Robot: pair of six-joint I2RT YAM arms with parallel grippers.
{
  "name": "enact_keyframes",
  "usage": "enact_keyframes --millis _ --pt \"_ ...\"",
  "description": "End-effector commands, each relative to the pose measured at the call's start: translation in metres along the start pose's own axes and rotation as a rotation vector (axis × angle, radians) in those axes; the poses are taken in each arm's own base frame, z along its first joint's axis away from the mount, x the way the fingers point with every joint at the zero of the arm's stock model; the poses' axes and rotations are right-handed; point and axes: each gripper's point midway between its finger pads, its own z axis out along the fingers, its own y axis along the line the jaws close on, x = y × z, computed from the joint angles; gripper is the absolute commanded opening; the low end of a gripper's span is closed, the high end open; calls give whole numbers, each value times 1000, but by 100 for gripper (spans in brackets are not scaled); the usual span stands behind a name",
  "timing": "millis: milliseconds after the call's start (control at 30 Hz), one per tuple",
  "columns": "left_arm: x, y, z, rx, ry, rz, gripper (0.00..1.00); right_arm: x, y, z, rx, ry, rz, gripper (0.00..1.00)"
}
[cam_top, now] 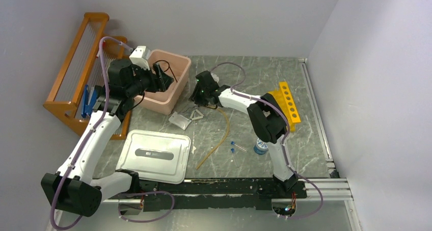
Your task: Organize the chemistry lab equipment
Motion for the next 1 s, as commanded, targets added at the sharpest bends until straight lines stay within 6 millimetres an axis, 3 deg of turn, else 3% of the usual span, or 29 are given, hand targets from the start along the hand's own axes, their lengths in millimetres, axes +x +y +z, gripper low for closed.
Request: enact_keyframes --millis 0,667,867,967 --pt "-16 -15 -1 58 -71 -10 68 -3 10 14 -2 -24 41 39" --pt "-8 -11 8 18 -38 46 69 14 -13 55 80 -16 138 33" --pt "-8 -9 7 7 -36 48 69 16 -13 55 75 -4 175 16" --pt "-10 -9 6 4 -38 50 69 6 9 39 2 -17 197 9"
